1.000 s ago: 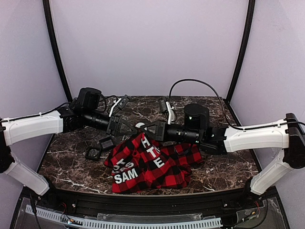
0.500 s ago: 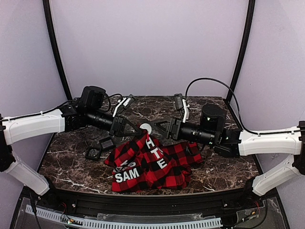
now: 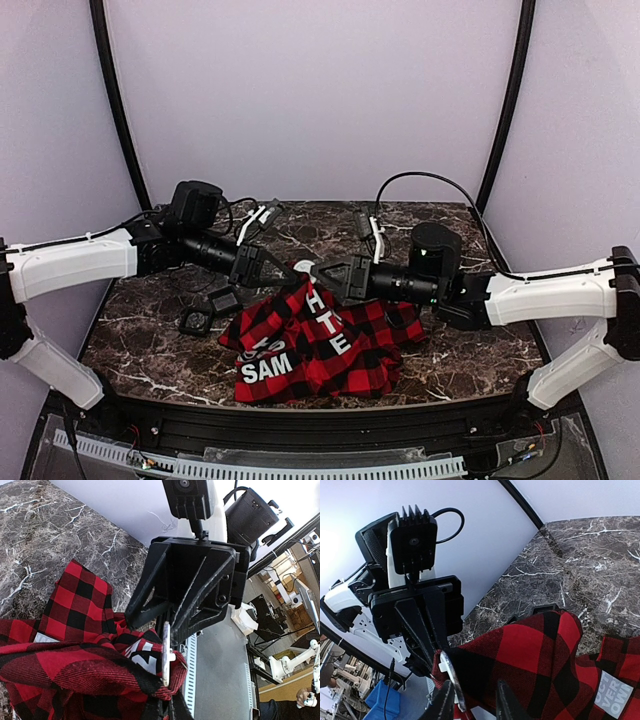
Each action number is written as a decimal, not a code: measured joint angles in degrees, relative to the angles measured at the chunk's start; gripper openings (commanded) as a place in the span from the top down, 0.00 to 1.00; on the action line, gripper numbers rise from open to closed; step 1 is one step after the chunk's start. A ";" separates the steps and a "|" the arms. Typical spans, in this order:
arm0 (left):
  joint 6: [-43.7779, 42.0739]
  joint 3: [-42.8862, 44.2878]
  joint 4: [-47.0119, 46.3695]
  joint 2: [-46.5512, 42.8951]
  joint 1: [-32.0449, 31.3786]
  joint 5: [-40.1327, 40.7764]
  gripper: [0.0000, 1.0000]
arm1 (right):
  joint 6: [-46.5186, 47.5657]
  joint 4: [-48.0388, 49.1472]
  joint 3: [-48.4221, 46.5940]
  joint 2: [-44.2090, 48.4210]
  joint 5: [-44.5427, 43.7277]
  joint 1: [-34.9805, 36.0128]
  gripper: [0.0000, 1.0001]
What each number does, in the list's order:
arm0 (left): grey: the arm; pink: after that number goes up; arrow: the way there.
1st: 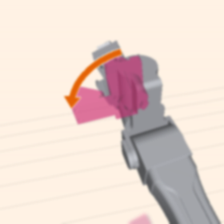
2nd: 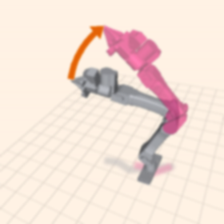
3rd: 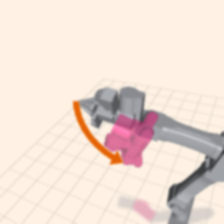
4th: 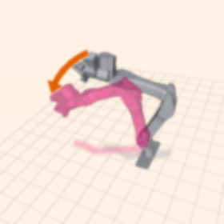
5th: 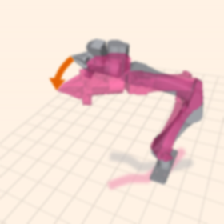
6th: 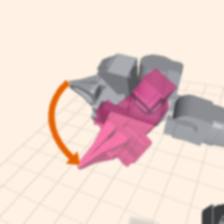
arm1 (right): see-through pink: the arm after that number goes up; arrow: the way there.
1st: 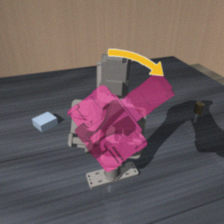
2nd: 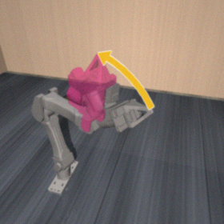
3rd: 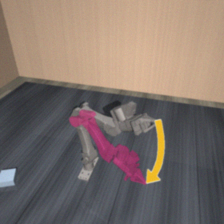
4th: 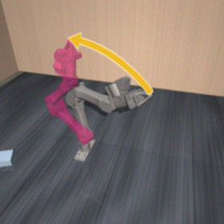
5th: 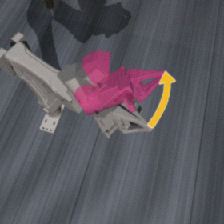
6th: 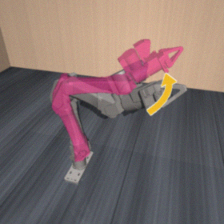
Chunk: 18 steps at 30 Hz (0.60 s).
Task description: Remove the brooch from the garment
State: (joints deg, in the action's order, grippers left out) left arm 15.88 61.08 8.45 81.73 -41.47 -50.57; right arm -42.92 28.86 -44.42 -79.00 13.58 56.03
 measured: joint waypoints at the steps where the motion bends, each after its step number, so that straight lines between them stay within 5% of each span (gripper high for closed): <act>1: 0.00 0.00 0.00 0.02 0.00 0.00 0.99 | -0.11 0.33 -0.09 -0.24 0.46 -0.02 0.84; 5: 0.02 0.00 0.00 0.17 0.00 0.04 0.99 | -0.68 1.70 -0.42 -0.94 1.95 -0.04 1.00; 12: -0.20 0.90 1.99 0.37 0.20 0.98 0.99 | -0.44 1.90 -0.55 -1.07 2.51 -0.11 1.00; 18: -1.64 2.80 4.22 0.66 -0.44 4.63 0.88 | 0.15 0.28 0.52 1.29 0.70 0.02 1.00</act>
State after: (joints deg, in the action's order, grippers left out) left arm 14.24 63.88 12.67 82.39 -41.91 -45.93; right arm -42.76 29.15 -43.90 -77.71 14.28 56.05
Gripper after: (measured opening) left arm 0.065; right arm 0.010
